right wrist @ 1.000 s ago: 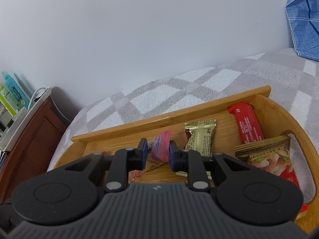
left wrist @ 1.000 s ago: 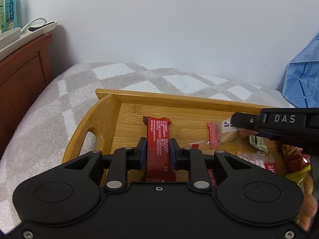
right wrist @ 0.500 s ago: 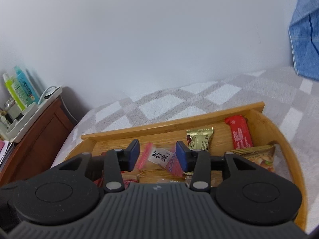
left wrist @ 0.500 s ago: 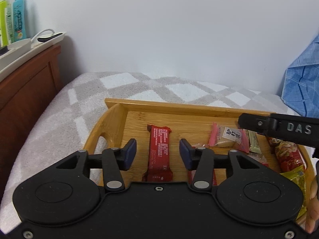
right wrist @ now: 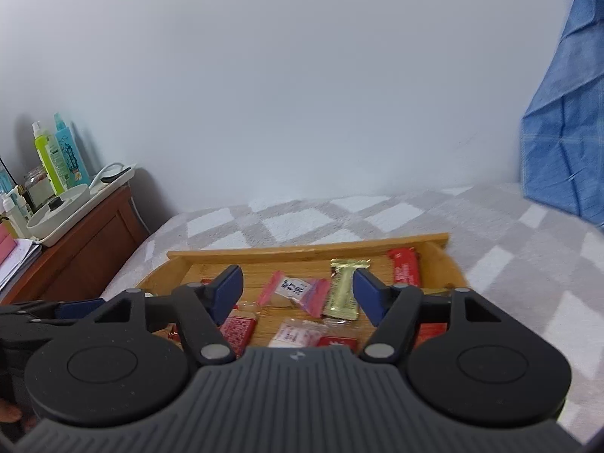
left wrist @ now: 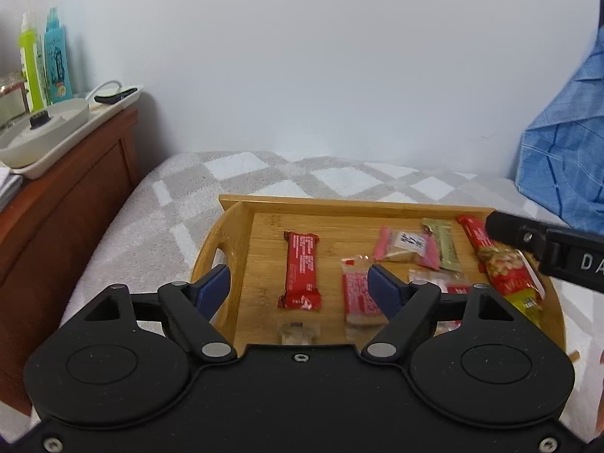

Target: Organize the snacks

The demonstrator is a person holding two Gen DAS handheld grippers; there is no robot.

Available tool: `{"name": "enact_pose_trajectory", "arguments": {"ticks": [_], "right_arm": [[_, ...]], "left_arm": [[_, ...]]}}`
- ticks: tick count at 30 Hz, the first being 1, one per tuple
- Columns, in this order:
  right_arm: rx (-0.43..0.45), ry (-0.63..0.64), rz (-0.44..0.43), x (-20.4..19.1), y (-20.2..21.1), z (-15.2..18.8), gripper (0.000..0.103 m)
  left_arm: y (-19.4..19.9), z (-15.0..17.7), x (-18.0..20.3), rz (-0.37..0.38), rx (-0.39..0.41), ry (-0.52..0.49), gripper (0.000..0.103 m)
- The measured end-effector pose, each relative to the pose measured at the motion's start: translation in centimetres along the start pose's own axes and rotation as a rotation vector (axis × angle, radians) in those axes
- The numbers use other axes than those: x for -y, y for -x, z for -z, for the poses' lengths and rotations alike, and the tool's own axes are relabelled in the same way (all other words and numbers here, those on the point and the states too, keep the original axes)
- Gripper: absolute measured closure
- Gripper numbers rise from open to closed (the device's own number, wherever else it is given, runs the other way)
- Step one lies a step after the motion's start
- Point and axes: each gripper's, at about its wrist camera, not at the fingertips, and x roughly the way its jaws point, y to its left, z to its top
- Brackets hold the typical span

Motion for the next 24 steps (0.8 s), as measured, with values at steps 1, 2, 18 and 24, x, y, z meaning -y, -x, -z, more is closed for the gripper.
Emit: {"name": "enact_pose_trajectory", "arguments": {"ticks": [1,2,18,24], "right_arm": [[0.014,0.01,0.005,0.0,0.7,0.0,0.022],[0.031,0.019,0.011,-0.1,1.4,0.0,0.021],[0.171,0.039,0.035,1.4,9.3,2.4,0.002],[0.196,0.041,0.044,1.7,11.4,4.2,0.0]], "left_arm": [[0.6,0.1,0.1,-0.001,0.004,-0.008,0.023],[1.1,0.2,0.2,0.0,0.008,-0.014,0.022],[9.7,4.0,1.1,0.021,0.081,-0.075,0.009],[11.6,6.0,1.8,0.048,0.095,-0.054,0.008]]}}
